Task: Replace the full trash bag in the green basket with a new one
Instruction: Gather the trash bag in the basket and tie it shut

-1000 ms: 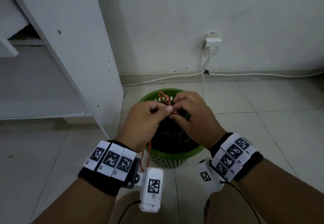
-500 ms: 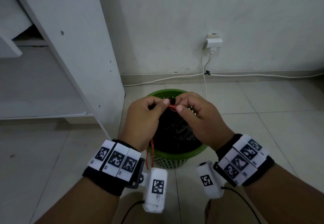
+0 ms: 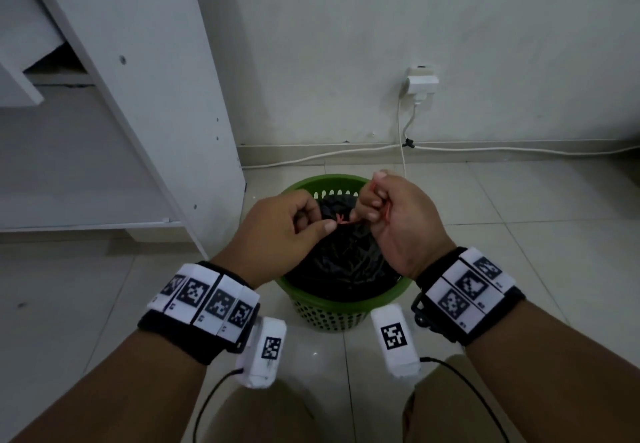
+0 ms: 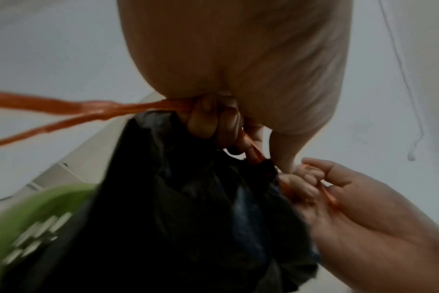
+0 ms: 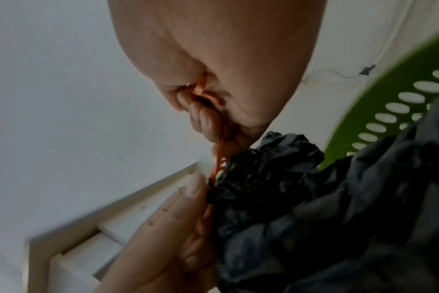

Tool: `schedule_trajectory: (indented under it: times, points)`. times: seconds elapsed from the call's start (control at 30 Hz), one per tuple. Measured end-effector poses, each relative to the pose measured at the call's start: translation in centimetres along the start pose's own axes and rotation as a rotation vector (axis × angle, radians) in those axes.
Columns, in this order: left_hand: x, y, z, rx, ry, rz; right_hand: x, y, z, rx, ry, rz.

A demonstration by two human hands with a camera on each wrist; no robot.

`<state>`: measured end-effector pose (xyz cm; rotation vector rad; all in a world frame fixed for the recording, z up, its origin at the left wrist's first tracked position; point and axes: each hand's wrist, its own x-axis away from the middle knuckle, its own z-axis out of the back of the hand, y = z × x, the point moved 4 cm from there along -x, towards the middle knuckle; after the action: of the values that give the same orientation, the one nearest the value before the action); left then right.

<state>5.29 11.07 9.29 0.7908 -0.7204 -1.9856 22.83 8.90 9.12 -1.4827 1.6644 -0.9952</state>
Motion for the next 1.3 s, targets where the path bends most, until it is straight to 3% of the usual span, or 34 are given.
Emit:
schedule_trajectory:
  times: [0.2,0.3,0.5,0.63,0.7,0.83,0.97,1.1,1.2,1.3]
  points:
    - [1.4,-4.2,1.3,-0.183,-0.091,-0.109,1.1,0.4,2.0,0.643,-0.041,0.006]
    - [2.2,-5.7,1.4,-0.227,-0.103,-0.145,1.3,0.8,2.4,0.793,-0.087,-0.034]
    - [2.7,-4.7,0.8,-0.269,-0.048,-0.167,0.4,0.7,2.9,0.648,0.083,-0.087]
    - [2.8,-2.1,0.5,-0.287,-0.081,-0.239,-0.2,-0.2,2.1,0.501,0.112,-0.060]
    - [2.7,-0.2,0.5,-0.306,-0.111,-0.328,-0.1,-0.4,0.8,0.628,0.042,-0.015]
    - [1.4,2.4,0.8,-0.421,-0.101,-0.491,1.3,1.6,-2.3,1.092,-0.306,0.257]
    - [0.4,1.5,1.6,-0.445,-0.016,-0.574,1.7,3.0,-1.6,1.113,-0.362,0.263]
    - [-0.2,0.2,1.6,-0.551,0.134,-0.585,2.3,3.9,-1.5,1.428,-0.522,0.348]
    - [-0.5,0.2,1.1,-0.592,0.289,-0.537,2.4,4.4,-0.5,1.383,-0.371,0.358]
    - [-1.0,0.0,-0.7,-0.557,0.287,-0.504,2.5,4.6,0.2,1.233,-0.165,0.345]
